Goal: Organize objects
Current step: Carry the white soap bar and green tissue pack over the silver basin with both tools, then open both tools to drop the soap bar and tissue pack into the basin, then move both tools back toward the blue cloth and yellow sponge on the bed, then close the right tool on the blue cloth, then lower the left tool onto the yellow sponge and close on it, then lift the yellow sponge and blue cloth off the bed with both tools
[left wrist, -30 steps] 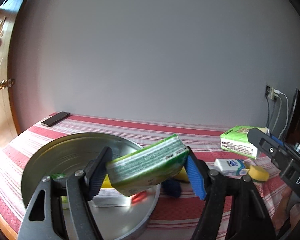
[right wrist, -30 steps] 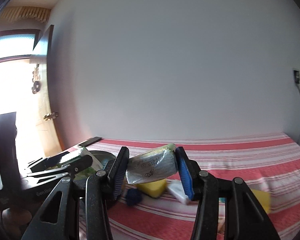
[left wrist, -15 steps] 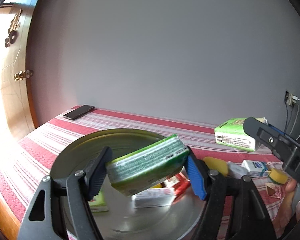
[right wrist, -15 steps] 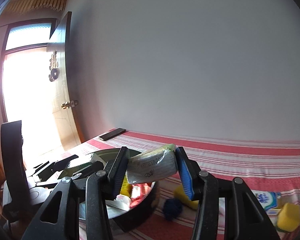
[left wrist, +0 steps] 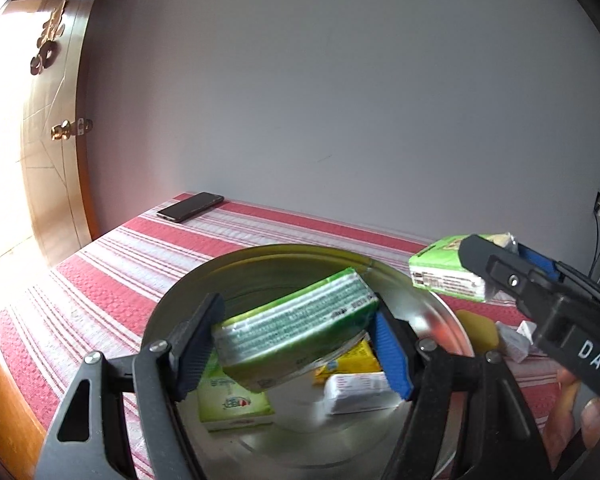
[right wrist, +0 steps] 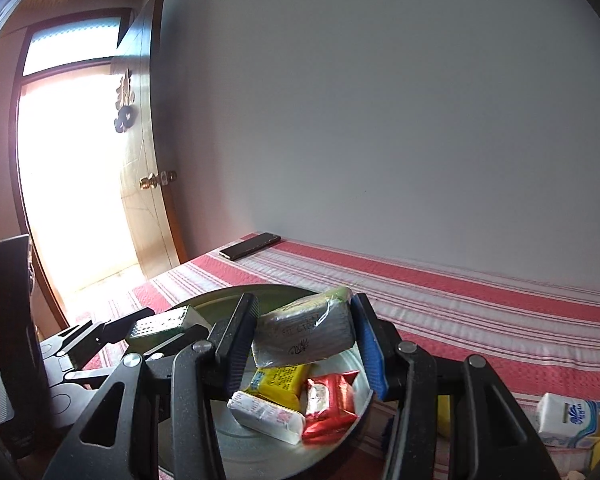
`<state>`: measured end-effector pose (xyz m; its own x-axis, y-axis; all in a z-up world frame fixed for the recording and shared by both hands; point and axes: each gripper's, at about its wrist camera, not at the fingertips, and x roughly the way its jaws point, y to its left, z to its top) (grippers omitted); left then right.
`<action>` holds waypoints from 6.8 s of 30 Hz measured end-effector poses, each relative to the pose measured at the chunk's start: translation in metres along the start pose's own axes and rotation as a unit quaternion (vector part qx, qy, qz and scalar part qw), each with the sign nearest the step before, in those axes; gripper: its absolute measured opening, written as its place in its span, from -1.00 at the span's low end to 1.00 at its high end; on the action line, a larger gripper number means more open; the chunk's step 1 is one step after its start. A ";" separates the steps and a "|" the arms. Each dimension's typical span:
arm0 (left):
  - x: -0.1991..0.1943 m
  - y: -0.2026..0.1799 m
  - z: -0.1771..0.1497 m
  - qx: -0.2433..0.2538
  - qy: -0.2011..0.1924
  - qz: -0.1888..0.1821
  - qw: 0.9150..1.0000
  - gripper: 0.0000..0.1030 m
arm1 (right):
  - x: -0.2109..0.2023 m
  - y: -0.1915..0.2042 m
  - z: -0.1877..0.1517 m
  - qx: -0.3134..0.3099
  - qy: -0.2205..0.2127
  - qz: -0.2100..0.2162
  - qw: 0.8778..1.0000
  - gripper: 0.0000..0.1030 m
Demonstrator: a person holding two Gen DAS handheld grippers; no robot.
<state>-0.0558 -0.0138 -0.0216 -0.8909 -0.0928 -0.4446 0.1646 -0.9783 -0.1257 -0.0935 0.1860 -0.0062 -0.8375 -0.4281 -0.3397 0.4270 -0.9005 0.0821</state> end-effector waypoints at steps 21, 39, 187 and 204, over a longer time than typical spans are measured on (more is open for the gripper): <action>0.022 0.020 -0.003 -0.006 0.029 0.025 0.999 0.40 | 0.045 -0.002 -0.008 0.003 0.049 0.003 0.999 -0.01; 0.032 0.021 -0.008 0.002 0.044 0.026 0.999 0.40 | 0.060 0.000 -0.020 0.008 0.078 0.010 0.997 -0.01; 0.081 -0.194 -0.034 0.217 0.054 -0.118 0.967 0.24 | -0.123 -0.147 -0.082 0.056 0.012 -0.246 0.967 -0.25; 0.056 -0.182 -0.033 0.190 -0.004 -0.107 0.976 0.24 | -0.131 -0.138 -0.083 0.044 -0.013 -0.252 0.967 -0.25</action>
<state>-0.1221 0.1646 -0.0528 -0.8910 0.1221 -0.4373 -0.1936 -0.9734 0.1227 -0.0146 0.3731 -0.0508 -0.9403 0.0664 -0.3339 -0.0679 -0.9977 -0.0073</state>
